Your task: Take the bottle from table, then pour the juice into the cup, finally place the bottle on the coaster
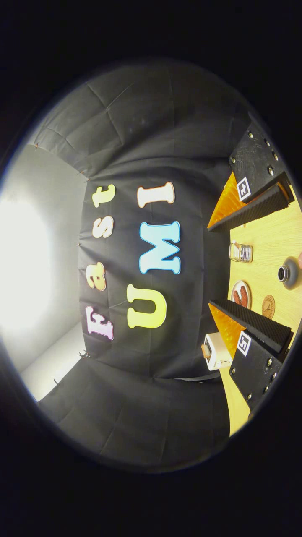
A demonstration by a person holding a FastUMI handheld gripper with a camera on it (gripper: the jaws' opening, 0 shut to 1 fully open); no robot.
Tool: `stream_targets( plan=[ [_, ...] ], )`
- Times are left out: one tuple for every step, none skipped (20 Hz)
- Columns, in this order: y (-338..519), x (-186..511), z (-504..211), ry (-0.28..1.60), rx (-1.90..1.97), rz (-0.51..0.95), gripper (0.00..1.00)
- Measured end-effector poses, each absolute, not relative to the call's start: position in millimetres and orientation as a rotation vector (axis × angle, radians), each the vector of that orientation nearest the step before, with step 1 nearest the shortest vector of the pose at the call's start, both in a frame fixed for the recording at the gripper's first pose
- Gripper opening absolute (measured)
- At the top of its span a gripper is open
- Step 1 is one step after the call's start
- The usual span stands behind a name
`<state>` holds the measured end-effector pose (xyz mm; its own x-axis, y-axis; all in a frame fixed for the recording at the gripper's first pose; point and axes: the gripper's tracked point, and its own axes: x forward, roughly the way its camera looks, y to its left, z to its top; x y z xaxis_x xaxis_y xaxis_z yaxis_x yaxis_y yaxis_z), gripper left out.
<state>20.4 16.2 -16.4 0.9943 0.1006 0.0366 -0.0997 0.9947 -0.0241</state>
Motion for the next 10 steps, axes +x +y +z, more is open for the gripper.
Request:
stream_targets(
  plan=[
    [16.5,20.0,-19.7,-0.033,-0.028,0.102,0.97],
    [17.3,19.5,-22.9,-0.031,-0.033,0.107,0.97],
    [18.0,19.2,-26.5,-0.029,-0.037,0.112,0.97],
    [18.8,19.7,-30.5,-0.027,-0.038,0.118,0.97],
    [19.6,19.2,-35.5,-0.024,-0.039,0.121,0.97],
    [19.6,19.5,-42.6,-0.02,-0.043,0.125,0.97],
    [20.3,19.6,-48.4,-0.015,-0.047,0.129,0.97],
    [21.1,19.2,-55.6,-0.008,-0.05,0.136,0.97],
    [23.9,18.3,-63.6,0.002,-0.05,0.148,0.97],
    [26.6,18.8,-71.4,0.011,-0.05,0.161,0.97]
  ],
)
